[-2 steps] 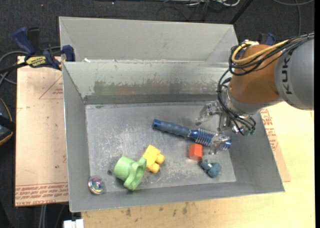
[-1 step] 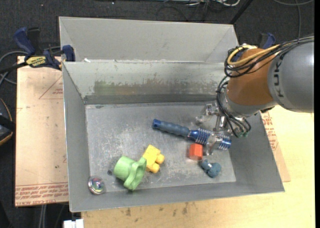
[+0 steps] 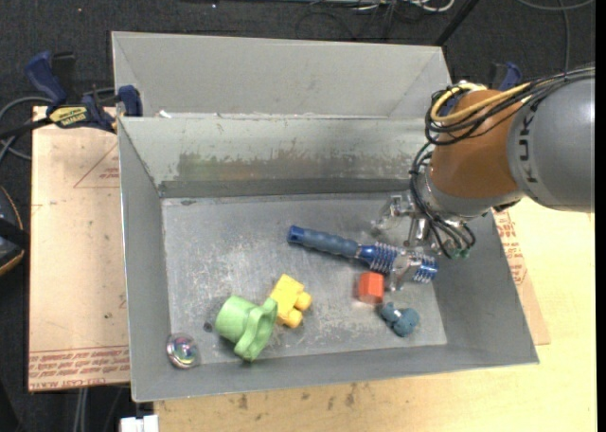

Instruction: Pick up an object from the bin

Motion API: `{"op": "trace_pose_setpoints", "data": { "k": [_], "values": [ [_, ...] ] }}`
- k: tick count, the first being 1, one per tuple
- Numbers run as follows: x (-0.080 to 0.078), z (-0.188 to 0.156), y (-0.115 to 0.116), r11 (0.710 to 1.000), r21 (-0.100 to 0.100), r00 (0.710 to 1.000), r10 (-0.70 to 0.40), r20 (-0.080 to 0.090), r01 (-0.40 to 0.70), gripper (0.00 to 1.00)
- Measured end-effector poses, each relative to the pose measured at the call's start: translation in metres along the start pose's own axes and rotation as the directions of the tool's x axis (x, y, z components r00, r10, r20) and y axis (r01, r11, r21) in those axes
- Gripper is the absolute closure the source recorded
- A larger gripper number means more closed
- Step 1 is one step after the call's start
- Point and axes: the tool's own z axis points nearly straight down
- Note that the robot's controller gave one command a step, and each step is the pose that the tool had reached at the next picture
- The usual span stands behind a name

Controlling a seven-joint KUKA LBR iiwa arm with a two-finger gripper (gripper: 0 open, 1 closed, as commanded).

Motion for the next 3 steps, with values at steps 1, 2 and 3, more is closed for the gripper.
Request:
{"op": "trace_pose_setpoints", "data": {
  "k": [1,2,3],
  "values": [
    [-0.002,-0.002,0.000,1.000,0.002,1.000,-0.001,0.006,0.001,1.00],
    [-0.004,-0.056,0.000,1.000,0.001,1.000,-0.002,0.002,0.002,1.00],
    [-0.005,-0.080,0.001,1.000,0.001,1.000,-0.003,0.000,0.003,1.00]
  ]
}}
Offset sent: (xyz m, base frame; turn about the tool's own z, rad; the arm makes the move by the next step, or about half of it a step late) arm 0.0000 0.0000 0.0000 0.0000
